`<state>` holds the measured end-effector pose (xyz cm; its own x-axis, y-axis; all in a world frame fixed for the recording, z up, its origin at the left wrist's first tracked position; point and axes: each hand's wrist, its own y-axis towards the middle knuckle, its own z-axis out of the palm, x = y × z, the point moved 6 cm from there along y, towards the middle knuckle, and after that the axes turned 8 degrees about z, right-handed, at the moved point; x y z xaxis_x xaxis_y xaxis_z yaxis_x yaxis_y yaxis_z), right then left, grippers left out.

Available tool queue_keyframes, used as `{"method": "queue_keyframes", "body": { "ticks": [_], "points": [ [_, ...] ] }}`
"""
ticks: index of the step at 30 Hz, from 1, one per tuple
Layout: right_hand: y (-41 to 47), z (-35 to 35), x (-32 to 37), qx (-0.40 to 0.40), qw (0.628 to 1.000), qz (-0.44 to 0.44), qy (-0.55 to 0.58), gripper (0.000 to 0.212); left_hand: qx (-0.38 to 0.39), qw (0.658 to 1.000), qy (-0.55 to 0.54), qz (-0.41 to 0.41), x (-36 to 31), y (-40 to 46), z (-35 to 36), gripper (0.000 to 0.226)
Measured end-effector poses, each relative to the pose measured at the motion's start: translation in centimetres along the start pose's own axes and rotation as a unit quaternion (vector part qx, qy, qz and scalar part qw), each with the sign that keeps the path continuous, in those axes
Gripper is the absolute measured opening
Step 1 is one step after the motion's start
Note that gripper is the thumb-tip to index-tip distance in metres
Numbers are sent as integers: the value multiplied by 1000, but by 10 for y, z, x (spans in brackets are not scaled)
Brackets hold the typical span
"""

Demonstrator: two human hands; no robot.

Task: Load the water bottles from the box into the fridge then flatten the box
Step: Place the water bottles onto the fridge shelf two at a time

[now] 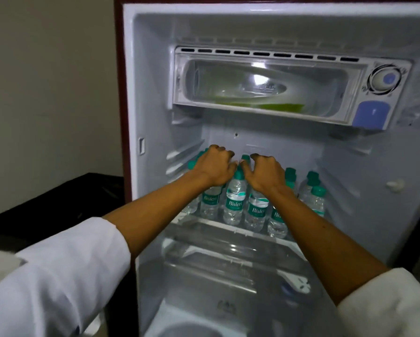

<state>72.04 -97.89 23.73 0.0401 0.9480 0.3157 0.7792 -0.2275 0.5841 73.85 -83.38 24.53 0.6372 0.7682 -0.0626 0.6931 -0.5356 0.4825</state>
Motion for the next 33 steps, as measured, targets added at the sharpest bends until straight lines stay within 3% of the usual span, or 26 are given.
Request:
{"method": "queue_keyframes", "body": {
  "ticks": [6, 9, 16, 25, 33],
  "points": [
    [-36, 13, 21, -28, 997, -64, 23, 49, -52, 993, 73, 73, -13, -85, -1, 62],
    [-56, 23, 35, -49, 992, -115, 30, 58, -25, 994, 98, 52, -4, -129, 4, 71],
    [-126, 42, 93, -73, 961, -243, 113, 48, -3, 991, 136, 2, 16, -239, -4, 82],
    [-252, 88, 205, -11, 860, -417, 294, 36, 74, 974, 196, -87, 53, -400, -15, 85],
    [-370, 115, 304, 102, 777, -509, 356, 42, 119, 923, 238, -278, 68, -553, -38, 88]
  ]
}}
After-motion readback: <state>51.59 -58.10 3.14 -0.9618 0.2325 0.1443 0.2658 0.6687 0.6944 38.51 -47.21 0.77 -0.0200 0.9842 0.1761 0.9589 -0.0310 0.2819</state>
